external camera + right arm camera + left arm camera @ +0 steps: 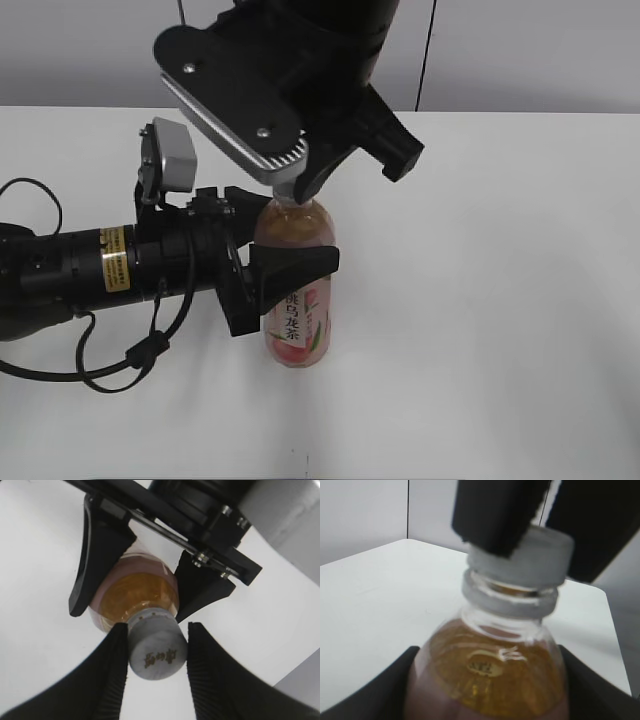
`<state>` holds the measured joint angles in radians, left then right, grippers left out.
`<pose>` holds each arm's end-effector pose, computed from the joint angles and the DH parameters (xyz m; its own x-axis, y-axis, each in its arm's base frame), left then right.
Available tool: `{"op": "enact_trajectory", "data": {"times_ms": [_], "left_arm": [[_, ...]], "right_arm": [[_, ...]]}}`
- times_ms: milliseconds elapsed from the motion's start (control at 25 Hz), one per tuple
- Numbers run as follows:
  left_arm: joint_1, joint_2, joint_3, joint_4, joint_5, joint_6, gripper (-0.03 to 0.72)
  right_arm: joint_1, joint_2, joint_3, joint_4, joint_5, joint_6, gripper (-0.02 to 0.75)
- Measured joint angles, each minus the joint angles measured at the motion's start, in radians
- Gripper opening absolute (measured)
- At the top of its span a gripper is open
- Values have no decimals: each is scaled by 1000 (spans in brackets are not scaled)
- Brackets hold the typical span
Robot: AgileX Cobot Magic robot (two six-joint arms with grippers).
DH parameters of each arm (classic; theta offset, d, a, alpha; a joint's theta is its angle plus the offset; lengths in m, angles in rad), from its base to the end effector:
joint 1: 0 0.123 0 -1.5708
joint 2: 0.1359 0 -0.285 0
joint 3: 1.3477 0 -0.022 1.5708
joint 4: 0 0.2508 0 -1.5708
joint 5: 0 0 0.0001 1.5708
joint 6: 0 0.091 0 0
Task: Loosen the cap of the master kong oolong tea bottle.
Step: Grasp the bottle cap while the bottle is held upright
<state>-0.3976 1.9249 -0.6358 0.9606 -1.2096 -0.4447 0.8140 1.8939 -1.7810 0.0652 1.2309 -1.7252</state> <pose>0.2516 -0.1813 0.1360 -0.1739 0.0892 -0.9807 0.9436 0.2999 -0.1400 0.2744 0.2987 0.3077 0.8186 -0.5741 -0.0169 -0.5494 -0.7740 -0.3147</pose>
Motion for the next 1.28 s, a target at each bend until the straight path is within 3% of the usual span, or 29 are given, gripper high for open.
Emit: {"op": "enact_trajectory", "data": {"times_ms": [400, 800, 1120, 1280], "left_arm": [[0, 0, 0, -2, 0, 0, 464], [0, 0, 0, -4, 0, -2, 464], [0, 0, 0, -2, 0, -2, 464], [0, 0, 0, -2, 0, -2, 464]], "right_arm": [[0, 0, 0, -4, 2, -384, 275], [0, 0, 0, -23, 2, -379, 288], [0, 0, 0, -75, -8, -239, 505], [0, 0, 0, -65, -8, -140, 536]]}}
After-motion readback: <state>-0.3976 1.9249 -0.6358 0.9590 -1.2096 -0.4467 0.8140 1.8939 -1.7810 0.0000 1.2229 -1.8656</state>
